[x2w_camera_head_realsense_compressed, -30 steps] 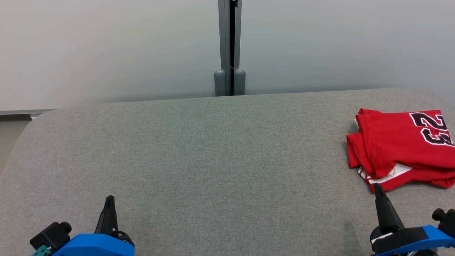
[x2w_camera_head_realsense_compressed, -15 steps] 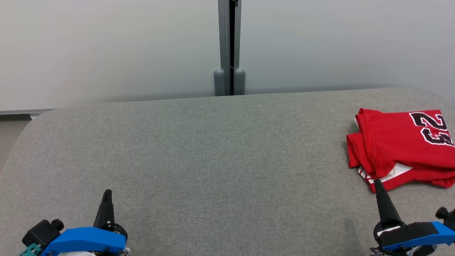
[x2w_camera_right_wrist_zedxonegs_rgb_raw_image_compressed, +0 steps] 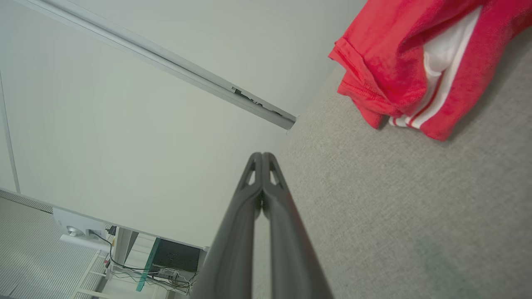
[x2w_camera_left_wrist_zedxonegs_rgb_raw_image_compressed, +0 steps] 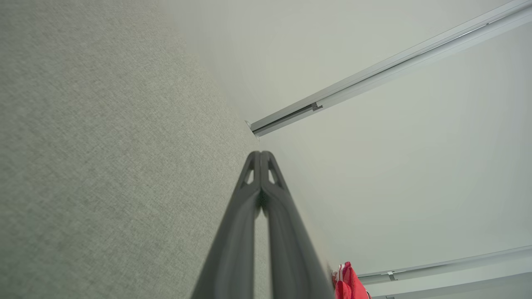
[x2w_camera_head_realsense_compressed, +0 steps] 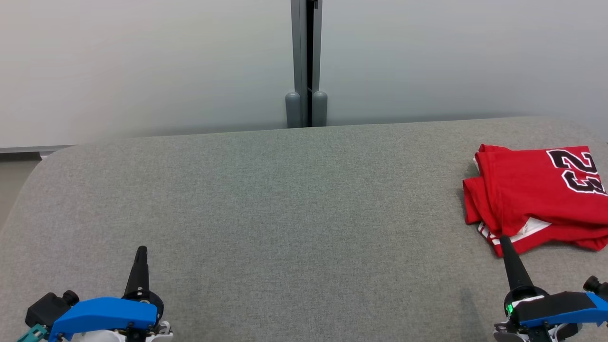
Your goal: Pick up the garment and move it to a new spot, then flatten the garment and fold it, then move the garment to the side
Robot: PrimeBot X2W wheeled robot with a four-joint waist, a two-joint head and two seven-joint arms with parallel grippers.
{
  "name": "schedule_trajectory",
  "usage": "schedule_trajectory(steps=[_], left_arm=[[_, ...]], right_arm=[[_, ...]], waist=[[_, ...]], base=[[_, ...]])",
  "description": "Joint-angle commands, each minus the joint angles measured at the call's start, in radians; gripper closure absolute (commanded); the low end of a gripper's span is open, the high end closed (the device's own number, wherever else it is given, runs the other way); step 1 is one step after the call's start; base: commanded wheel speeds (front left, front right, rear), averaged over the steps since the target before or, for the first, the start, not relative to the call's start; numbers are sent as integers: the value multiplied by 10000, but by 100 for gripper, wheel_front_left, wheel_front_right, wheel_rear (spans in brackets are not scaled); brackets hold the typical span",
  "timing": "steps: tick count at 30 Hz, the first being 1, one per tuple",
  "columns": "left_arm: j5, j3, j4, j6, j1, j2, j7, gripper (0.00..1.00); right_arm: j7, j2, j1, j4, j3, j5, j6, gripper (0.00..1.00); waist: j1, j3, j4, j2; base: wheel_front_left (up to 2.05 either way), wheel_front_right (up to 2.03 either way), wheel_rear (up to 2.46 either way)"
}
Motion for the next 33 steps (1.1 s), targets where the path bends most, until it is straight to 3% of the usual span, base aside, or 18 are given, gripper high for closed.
schedule_trajectory(steps=[1, 33], left_arm=[[-155, 103, -82, -100, -234, 7, 62, 100], [-2768, 825, -57, -525, -573, -354, 788, 100]], right_arm=[[35, -39, -218, -42, -33, 185, 3, 100], [479, -43, -593, 326, -108, 3134, 3, 100]], waist=[[0, 1, 0, -1], [0, 27, -21, -1]], base=[[0, 0, 0], [0, 0, 0]])
